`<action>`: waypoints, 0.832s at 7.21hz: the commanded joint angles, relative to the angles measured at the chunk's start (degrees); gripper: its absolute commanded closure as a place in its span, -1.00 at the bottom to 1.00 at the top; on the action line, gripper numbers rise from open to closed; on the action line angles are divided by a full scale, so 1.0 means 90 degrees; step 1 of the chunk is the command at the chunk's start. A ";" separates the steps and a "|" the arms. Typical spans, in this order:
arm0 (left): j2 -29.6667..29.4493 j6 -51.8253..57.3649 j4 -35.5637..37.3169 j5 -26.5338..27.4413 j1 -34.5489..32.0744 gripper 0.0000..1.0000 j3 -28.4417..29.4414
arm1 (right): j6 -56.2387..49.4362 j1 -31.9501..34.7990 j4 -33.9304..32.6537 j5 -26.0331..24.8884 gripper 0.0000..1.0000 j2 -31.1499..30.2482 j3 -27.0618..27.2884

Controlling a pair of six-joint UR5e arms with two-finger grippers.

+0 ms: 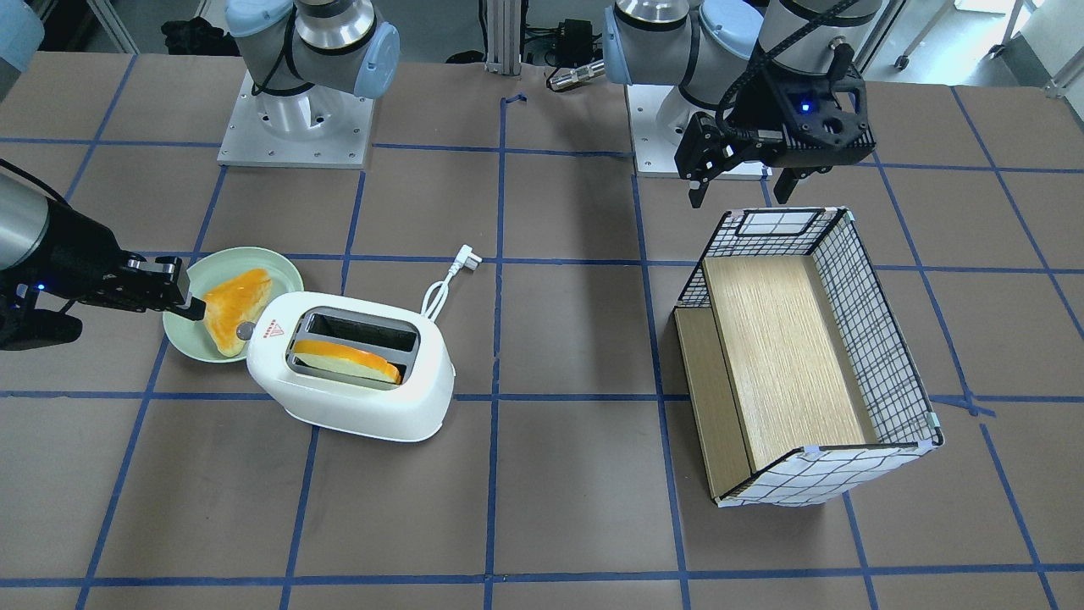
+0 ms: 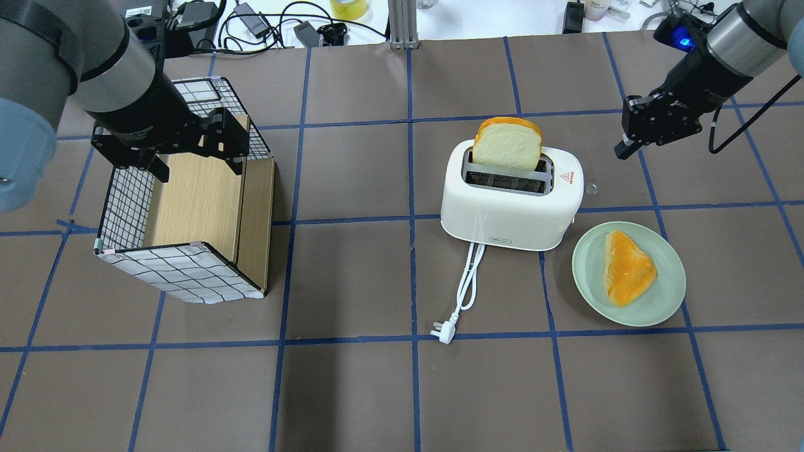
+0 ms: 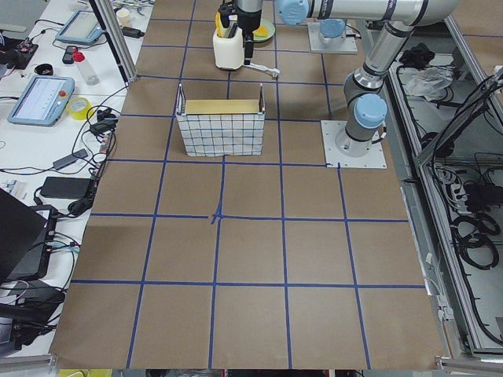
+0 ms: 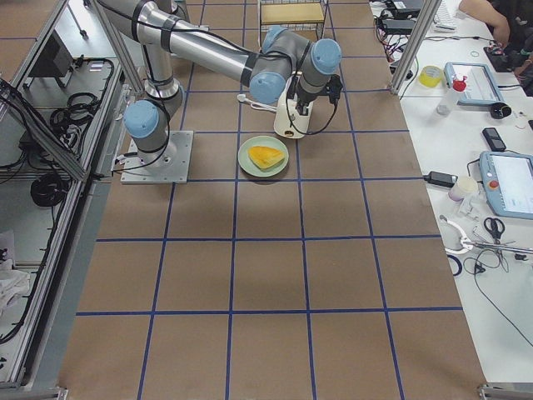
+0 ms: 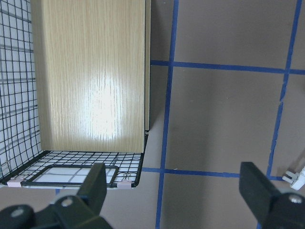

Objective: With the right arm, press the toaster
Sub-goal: 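Move the right gripper down toward the toaster's side lever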

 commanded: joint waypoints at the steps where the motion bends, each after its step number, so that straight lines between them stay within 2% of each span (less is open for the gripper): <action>1: 0.0000 0.0000 0.0000 0.0000 0.0000 -1.00 0.0004 | 0.0019 -0.0049 0.0004 0.0102 1.00 0.0058 0.0106; 3: 0.0000 0.0000 0.0000 0.0000 0.0000 -1.00 0.0004 | 0.0009 -0.0078 0.0004 0.0296 1.00 0.0195 0.0145; 4: 0.0000 0.0000 0.0000 0.0000 0.0000 -1.00 0.0004 | 0.0000 -0.0088 0.0004 0.0723 1.00 0.0282 0.0145; 6: 0.0000 0.0000 0.0000 0.0000 0.0000 -1.00 -0.0006 | -0.0058 -0.0098 -0.0006 0.0766 1.00 0.0322 0.0155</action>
